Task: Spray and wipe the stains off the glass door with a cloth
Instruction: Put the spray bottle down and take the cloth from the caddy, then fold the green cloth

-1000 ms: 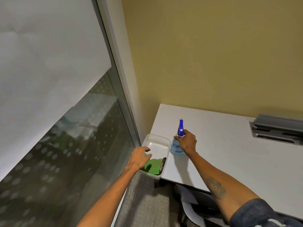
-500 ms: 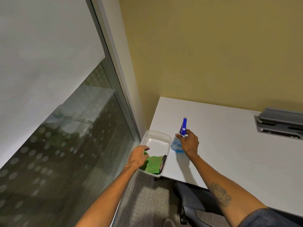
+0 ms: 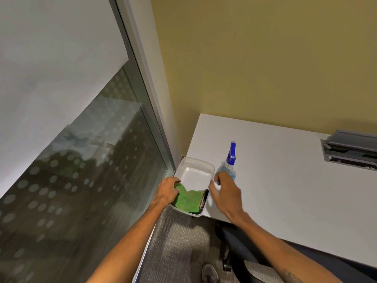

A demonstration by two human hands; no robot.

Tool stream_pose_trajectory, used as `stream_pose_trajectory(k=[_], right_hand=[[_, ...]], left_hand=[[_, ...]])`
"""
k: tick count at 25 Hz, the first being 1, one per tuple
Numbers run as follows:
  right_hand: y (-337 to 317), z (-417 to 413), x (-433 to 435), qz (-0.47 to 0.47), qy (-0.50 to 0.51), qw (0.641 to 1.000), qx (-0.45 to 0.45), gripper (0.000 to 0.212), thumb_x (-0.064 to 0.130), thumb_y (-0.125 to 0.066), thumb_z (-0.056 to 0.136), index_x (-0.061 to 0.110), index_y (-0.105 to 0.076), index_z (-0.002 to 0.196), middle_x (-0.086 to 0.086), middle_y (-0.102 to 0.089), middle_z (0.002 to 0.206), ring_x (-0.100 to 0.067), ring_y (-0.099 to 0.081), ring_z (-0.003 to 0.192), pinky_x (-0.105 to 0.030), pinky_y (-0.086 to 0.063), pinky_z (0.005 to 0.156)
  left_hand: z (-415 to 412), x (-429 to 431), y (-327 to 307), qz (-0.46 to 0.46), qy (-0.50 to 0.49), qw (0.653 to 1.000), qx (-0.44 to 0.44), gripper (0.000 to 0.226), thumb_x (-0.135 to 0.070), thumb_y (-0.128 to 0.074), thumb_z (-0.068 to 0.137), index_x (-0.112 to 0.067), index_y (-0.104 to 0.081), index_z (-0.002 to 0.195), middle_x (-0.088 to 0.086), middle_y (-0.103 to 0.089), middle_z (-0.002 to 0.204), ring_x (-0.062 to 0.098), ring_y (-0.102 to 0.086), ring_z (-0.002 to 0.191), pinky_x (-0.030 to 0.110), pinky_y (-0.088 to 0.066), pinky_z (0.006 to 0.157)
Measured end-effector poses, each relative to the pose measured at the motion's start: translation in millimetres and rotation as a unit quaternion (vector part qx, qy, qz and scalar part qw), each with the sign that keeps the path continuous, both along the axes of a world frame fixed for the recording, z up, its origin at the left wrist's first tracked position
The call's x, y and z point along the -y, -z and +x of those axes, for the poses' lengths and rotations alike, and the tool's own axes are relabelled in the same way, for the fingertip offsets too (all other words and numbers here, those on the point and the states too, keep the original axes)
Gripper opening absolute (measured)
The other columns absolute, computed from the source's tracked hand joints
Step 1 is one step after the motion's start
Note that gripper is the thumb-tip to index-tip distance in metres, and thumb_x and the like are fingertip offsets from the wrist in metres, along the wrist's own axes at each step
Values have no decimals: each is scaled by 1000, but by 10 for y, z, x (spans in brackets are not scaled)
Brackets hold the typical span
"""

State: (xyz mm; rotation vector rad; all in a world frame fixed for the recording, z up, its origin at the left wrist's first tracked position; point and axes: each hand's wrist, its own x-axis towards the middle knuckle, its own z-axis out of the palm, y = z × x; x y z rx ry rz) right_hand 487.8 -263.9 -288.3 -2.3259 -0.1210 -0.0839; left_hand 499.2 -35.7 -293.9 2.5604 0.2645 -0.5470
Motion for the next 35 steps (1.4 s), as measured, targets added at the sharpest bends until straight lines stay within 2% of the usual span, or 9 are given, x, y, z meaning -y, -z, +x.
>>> stream_pose_trajectory(k=[2, 6, 10, 13, 19, 24, 27, 32, 35], right_hand=[[73, 96, -201, -40, -66, 995, -65, 10, 29, -57, 98, 27, -50, 105, 3, -61, 101, -16, -55, 89, -30, -46, 72], [282, 379, -445, -315, -218, 906, -177, 49, 34, -52, 101, 12, -43, 144, -17, -57, 141, -34, -42, 134, -46, -34, 110], [534, 491, -488, -430, -271, 831, -226, 58, 47, -43, 103, 16, -35, 151, -16, -48, 151, -35, -25, 150, -54, -11, 124], [630, 515, -526, -436, -266, 827, -236, 58, 50, -40, 103, 18, -38, 150, -15, -47, 152, -35, -24, 152, -61, 4, 125], [548, 519, -628, -340, -165, 892, -248, 56, 36, -60, 94, 14, -42, 142, -16, -59, 137, -35, -36, 143, -58, -6, 126], [261, 405, -612, -117, -61, 957, -258, 58, 26, -70, 90, 10, -44, 138, -14, -57, 134, -34, -57, 121, -41, -44, 104], [-30, 280, -628, -17, -16, 971, -237, 57, 24, -76, 88, 10, -48, 135, -14, -58, 132, -24, -58, 100, -29, -45, 83], [-710, -59, -604, 115, 54, 979, -162, 60, 25, -75, 88, 16, -47, 141, -11, -59, 135, -28, -62, 115, -36, -55, 97], [-1210, -437, -575, 218, 46, 969, -109, 59, 22, -72, 88, 21, -46, 141, -7, -60, 130, -24, -60, 109, -30, -53, 85]], left_hand=[[-57, 12, 28, 1, 3, 1000, 1, 51, -6, -68, 91, -12, -58, 142, 9, -58, 146, 25, -57, 132, 38, -47, 113], [-207, 15, 148, 1, 16, 1000, -3, 89, -19, -86, 78, -16, -40, 154, 5, -46, 155, 26, -45, 140, 44, -42, 116], [-296, -83, 338, -7, 51, 998, -28, 119, -27, -90, 73, -23, -14, 164, 1, -19, 170, 26, -27, 151, 46, -31, 123], [-353, -129, 465, -5, 66, 997, -28, 123, -28, -89, 73, -27, -6, 165, -4, -10, 172, 22, -19, 155, 45, -26, 126], [-407, -74, 527, -11, 62, 998, -6, 115, -26, -82, 82, -24, -1, 164, -3, -2, 173, 22, -15, 157, 44, -24, 127], [-510, 1, 320, -73, 39, 997, -5, 117, -27, -82, 83, -20, 2, 164, 0, 6, 173, 23, -8, 160, 44, -16, 130], [-613, 86, 61, -113, -3, 993, 32, 104, -34, -73, 91, -15, -1, 164, 4, -1, 173, 23, -7, 160, 40, -11, 129], [-925, 143, -494, -164, -83, 978, 96, 85, -42, -55, 102, -15, -5, 165, 6, -8, 173, 23, -12, 159, 41, -16, 127], [-1272, 121, -902, -209, -131, 955, 162, 83, -43, -56, 101, -15, -10, 165, 6, -20, 170, 24, -25, 156, 41, -23, 126]])
